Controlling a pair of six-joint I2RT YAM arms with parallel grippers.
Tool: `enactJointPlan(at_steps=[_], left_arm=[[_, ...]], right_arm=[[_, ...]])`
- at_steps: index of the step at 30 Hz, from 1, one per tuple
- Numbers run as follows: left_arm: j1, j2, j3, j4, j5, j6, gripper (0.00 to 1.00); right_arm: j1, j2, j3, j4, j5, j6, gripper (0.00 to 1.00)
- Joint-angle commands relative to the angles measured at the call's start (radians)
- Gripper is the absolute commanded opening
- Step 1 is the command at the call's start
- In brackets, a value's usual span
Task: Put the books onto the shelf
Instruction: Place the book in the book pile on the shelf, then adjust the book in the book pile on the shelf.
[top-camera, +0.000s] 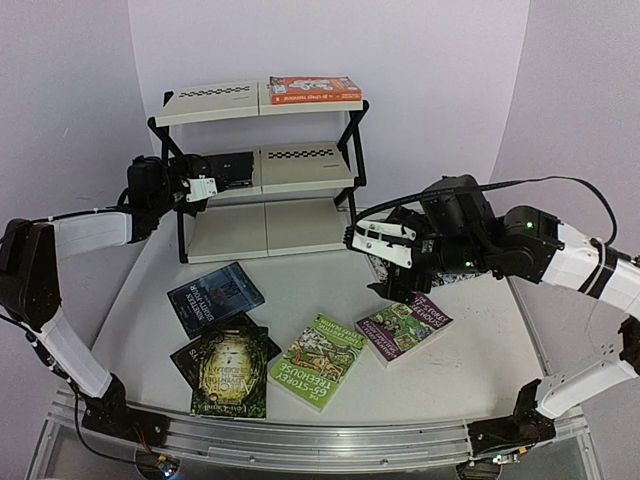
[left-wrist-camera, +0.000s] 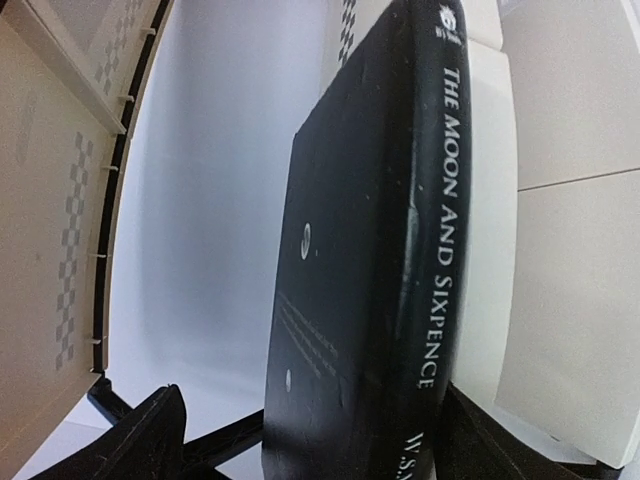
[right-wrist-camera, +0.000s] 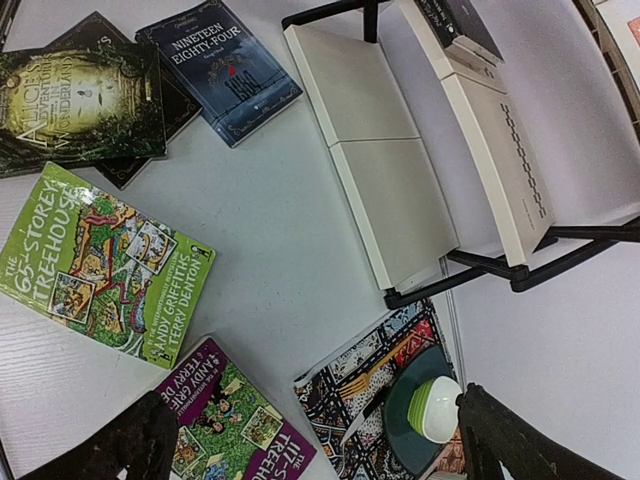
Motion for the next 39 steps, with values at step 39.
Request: enactJointPlan(at_steps=[39], left_arm=[[-0.184,-0.443,0.017,-0.533,-0.407,-1.455,0.88]], right_arm=[[-0.005,-0.040,-0.023,0.024,-0.015,0.129,0.98]])
